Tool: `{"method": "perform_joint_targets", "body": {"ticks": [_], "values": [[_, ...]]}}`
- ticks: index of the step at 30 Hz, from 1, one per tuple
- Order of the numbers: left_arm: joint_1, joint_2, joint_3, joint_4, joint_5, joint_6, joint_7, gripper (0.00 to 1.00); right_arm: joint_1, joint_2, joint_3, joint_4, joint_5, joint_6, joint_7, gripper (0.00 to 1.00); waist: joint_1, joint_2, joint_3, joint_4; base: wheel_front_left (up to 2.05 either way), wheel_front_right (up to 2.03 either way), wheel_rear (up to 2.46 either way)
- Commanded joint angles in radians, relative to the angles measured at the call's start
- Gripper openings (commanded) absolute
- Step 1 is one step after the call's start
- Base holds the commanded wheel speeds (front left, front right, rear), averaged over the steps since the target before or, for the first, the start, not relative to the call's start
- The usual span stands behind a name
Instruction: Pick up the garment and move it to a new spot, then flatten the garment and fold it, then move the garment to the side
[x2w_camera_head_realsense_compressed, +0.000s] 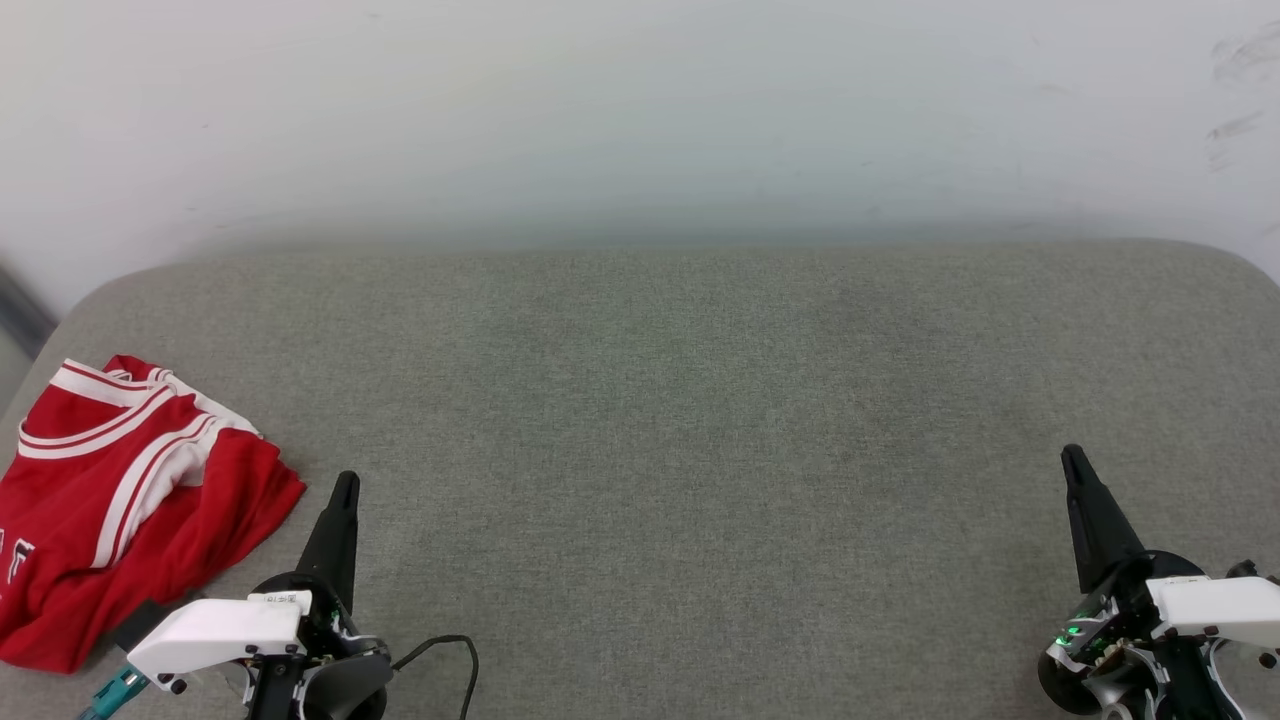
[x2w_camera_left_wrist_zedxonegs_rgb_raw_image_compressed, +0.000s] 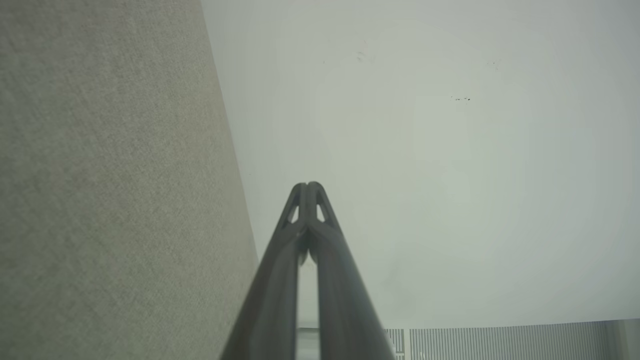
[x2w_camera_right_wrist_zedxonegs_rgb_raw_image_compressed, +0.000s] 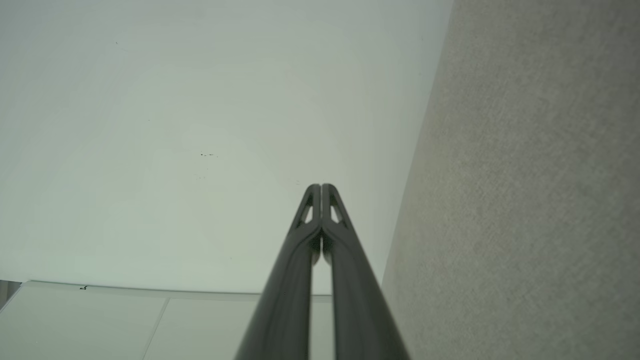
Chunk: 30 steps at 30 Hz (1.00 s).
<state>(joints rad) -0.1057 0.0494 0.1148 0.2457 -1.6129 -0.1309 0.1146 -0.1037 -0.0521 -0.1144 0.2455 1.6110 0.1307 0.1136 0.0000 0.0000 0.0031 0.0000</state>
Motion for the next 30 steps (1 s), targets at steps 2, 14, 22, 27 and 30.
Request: {"method": "perform_joint_targets", "body": {"ticks": [2,14,22,27,30], "values": [[-0.007,-0.001,0.001,-0.001,0.000,-0.003,0.001,0.00,-0.011,0.004,0.000,0.001,0.004,0.000,0.001,0.00,0.0000,0.0000,0.000,0.000,0.00,0.00,0.00],[-0.007,-0.001,0.001,-0.001,0.000,-0.003,0.001,0.00,-0.011,0.004,0.000,0.001,0.004,0.000,0.001,0.00,0.0000,0.0000,0.000,0.000,0.00,0.00,0.00],[-0.007,-0.001,0.001,-0.001,0.000,-0.003,0.001,0.00,-0.011,0.004,0.000,0.001,0.004,0.000,0.001,0.00,0.0000,0.0000,0.000,0.000,0.00,0.00,0.00],[-0.007,-0.001,0.001,-0.001,0.000,-0.003,0.001,0.00,-0.011,0.004,0.000,0.001,0.004,0.000,0.001,0.00,0.0000,0.0000,0.000,0.000,0.00,0.00,0.00],[0.007,-0.001,-0.005,0.010,0.000,0.000,-0.003,1.00,0.009,0.000,0.001,0.009,-0.001,0.000,-0.003,1.00,0.0000,0.0000,0.000,0.000,0.00,0.00,0.00]]}}
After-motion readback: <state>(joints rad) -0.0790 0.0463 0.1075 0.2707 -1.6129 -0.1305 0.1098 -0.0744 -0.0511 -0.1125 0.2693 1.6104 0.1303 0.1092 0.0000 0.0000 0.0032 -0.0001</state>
